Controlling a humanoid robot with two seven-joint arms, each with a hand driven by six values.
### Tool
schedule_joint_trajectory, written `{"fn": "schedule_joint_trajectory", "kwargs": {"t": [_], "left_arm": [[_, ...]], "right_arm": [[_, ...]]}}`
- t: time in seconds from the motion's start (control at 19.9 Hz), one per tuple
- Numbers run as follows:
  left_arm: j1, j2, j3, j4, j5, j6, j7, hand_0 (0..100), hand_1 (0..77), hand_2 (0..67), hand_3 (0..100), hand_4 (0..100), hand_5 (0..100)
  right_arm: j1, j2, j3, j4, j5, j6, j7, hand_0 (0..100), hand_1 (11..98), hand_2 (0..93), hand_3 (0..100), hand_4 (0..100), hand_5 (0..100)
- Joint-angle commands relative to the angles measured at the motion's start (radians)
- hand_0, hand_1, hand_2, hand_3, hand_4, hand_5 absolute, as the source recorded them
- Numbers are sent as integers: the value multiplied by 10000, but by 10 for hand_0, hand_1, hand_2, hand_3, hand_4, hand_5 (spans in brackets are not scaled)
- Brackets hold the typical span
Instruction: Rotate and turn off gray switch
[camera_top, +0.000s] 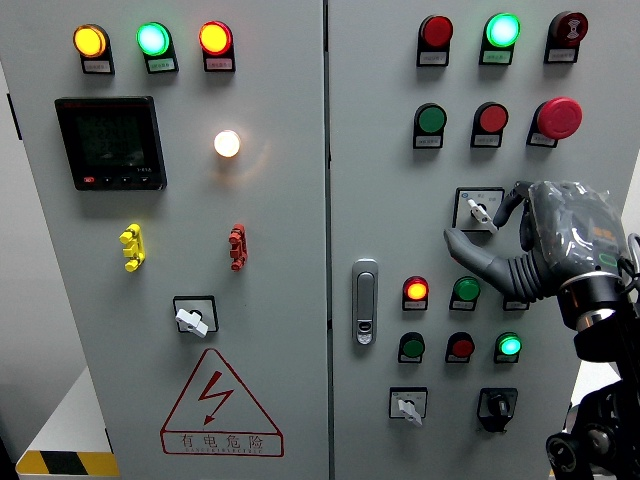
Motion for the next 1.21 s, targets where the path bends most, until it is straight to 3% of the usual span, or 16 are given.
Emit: {"fn": "schedule_joint_trajectory", "kwargs": {"t": [0.0, 1.15], "left_arm": [[0, 7, 0, 0, 0, 0, -5, 0, 0, 131, 183, 95, 118], [0, -8, 0, 0, 0, 0, 10, 0, 0, 131, 183, 96, 118]], "right_arm": [[-1, 0, -4, -16, -14, 0, -1, 0, 337, 655, 1000, 927, 1000], [183, 0, -34, -338, -91, 0, -1, 0, 299, 667, 1000, 924, 1000]]}}
